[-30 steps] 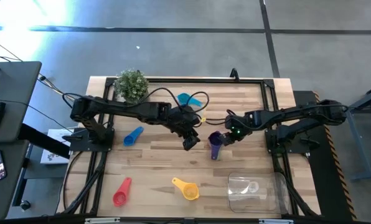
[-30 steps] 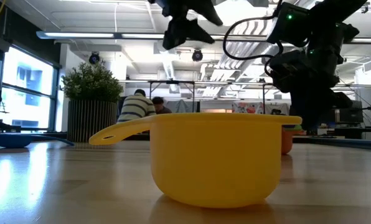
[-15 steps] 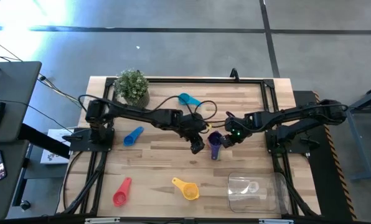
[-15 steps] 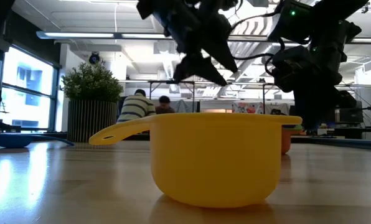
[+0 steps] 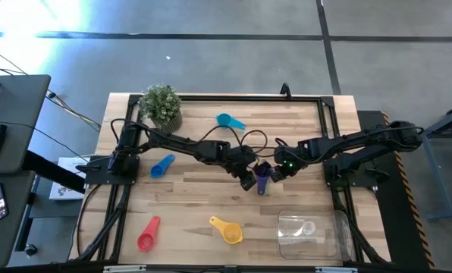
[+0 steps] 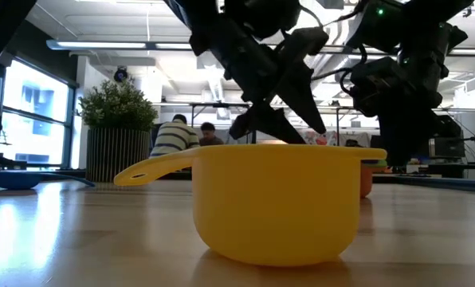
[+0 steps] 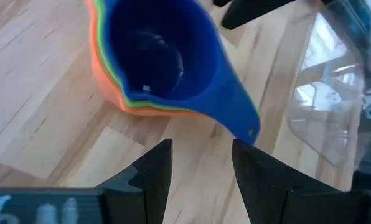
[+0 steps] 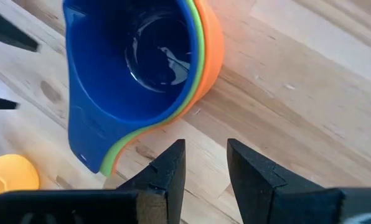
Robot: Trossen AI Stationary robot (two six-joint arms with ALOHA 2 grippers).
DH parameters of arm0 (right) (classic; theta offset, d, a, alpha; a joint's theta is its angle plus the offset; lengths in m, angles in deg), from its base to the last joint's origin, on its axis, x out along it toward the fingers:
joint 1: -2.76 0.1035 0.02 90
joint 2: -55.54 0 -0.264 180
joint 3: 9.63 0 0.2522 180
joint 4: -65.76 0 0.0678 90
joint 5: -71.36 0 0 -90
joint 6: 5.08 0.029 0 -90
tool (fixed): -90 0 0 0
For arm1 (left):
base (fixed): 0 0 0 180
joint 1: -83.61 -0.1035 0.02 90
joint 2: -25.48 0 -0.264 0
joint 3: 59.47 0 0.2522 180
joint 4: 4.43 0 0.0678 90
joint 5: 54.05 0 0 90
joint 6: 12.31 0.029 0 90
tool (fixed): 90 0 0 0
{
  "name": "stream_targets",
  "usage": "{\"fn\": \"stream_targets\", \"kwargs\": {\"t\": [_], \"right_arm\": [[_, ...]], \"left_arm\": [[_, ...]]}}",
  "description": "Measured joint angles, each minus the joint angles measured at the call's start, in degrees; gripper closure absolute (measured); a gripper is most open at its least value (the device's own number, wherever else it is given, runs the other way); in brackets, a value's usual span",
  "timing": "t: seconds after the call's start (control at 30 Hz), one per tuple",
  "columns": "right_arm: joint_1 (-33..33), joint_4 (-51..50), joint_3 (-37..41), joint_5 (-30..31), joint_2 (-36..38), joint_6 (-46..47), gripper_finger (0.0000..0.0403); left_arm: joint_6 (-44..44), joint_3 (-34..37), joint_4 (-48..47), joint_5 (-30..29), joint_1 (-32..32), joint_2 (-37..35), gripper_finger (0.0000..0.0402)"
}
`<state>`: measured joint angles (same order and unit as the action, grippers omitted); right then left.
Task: Nest measuring cups in basket
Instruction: Adjust the stacked measuring cups
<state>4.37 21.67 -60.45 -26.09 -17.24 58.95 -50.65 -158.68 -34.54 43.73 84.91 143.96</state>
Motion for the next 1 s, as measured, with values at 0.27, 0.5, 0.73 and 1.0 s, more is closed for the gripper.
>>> {"fn": "stream_targets", "kwargs": {"t": [0.27,0.5,0.73,1.0], "right_arm": [[0.07,0.33,-0.02,-1.68,0.00,0.44,0.0293],[0.07,0.29,-0.02,0.00,-0.35,0.44,0.0293],[0.07,2.57,-0.02,0.95,-4.26,0.03,0.0293],[0.07,8.75,0.00,0.31,-9.92,-0.22,0.0293]], "left_arm": [[-2.15,-0.04,0.23,-0.84,0.82,0.86,0.0243],[-2.12,0.02,-0.36,-0.84,1.89,1.78,0.0243],[-2.08,-0.04,-1.73,0.31,1.92,1.68,0.0243],[0.11,-0.04,-9.85,-0.51,1.92,-0.37,0.0243]]}}
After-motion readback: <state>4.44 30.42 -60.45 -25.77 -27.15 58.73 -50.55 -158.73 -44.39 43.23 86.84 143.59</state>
